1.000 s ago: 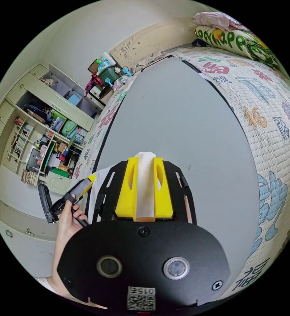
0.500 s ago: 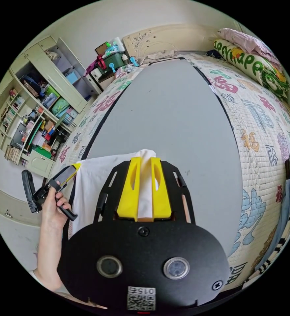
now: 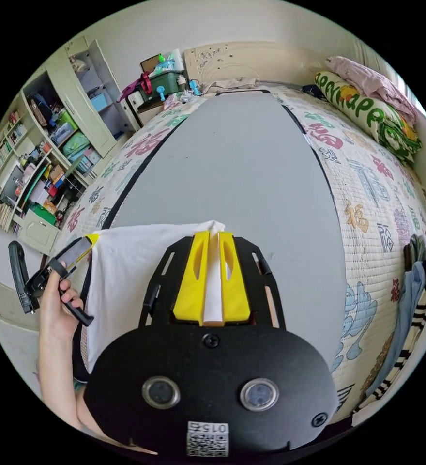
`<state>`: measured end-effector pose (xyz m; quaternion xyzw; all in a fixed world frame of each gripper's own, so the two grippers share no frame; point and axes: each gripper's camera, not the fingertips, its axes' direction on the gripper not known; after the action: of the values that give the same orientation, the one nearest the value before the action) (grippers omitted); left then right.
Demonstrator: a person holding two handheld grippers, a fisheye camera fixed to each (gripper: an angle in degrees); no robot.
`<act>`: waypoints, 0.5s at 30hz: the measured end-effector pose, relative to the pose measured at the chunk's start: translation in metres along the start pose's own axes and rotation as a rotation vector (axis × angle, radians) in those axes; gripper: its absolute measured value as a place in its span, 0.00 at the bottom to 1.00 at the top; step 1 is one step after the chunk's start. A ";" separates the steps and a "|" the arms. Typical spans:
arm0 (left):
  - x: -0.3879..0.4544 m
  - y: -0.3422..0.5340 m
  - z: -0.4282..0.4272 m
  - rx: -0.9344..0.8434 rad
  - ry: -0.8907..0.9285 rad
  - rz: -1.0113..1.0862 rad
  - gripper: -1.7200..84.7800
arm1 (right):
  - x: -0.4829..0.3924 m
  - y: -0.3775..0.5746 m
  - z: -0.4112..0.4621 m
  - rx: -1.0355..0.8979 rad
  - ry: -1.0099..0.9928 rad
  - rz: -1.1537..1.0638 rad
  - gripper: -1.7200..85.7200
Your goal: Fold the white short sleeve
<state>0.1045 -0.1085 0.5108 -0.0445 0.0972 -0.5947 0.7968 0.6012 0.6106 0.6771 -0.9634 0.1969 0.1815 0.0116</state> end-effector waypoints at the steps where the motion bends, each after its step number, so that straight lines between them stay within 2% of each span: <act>1: -0.001 0.000 0.000 0.000 0.001 -0.001 0.01 | 0.002 0.002 -0.004 0.012 -0.001 0.014 0.05; 8: -0.025 -0.002 0.006 -0.012 0.040 -0.051 0.01 | 0.000 0.023 0.018 -0.033 -0.015 0.022 0.03; 15: -0.031 -0.014 -0.002 -0.007 0.043 -0.043 0.01 | -0.022 0.036 -0.004 -0.021 -0.023 -0.006 0.03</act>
<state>0.0827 -0.0828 0.5144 -0.0368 0.1154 -0.6120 0.7815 0.5695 0.5855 0.6902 -0.9619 0.1919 0.1945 0.0045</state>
